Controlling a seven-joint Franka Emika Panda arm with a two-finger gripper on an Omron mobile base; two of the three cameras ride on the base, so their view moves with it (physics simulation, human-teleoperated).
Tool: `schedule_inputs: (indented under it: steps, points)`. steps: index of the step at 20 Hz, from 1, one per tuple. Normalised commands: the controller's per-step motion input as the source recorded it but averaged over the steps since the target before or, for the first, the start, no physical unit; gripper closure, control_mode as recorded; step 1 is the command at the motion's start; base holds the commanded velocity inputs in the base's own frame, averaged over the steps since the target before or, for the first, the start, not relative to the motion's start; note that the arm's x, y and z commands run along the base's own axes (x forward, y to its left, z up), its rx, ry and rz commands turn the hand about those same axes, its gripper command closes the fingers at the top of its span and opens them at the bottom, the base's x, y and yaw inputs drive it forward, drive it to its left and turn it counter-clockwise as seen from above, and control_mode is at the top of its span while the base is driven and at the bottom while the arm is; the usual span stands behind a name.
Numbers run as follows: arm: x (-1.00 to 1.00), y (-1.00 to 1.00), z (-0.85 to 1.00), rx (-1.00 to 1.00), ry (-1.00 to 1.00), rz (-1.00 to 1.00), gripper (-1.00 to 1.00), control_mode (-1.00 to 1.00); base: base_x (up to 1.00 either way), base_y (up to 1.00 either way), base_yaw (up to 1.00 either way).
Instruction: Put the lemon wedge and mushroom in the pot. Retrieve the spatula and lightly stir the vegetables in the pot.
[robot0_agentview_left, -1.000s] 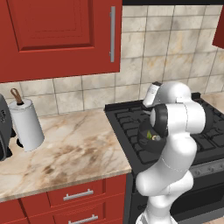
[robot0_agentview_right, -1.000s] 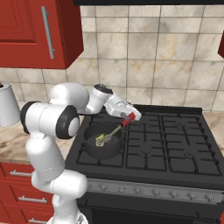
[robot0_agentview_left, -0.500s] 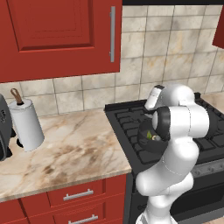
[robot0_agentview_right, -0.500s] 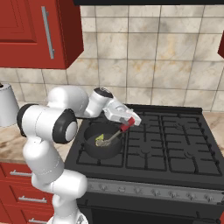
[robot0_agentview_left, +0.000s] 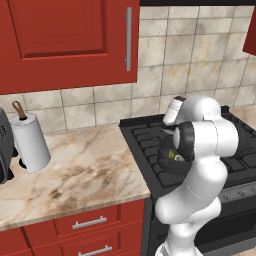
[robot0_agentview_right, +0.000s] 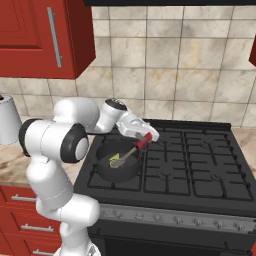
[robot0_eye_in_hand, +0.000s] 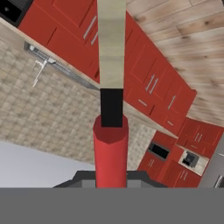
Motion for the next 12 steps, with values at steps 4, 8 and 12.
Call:
schedule_inputs:
  steps: [4, 8, 12]
  points:
    - [0.12, 0.17, -0.03, 0.00, 0.01, 0.00, 1.00, -1.00, 0.00, 0.00, 0.00]
    - [0.11, 0.16, -0.20, 0.00, 0.08, -0.01, 1.00, -1.00, 0.00, 0.00, 0.00]
    - [0.20, 0.11, -0.14, -0.01, 0.06, -0.03, 1.00, -1.00, 0.00, 0.00, 0.00]
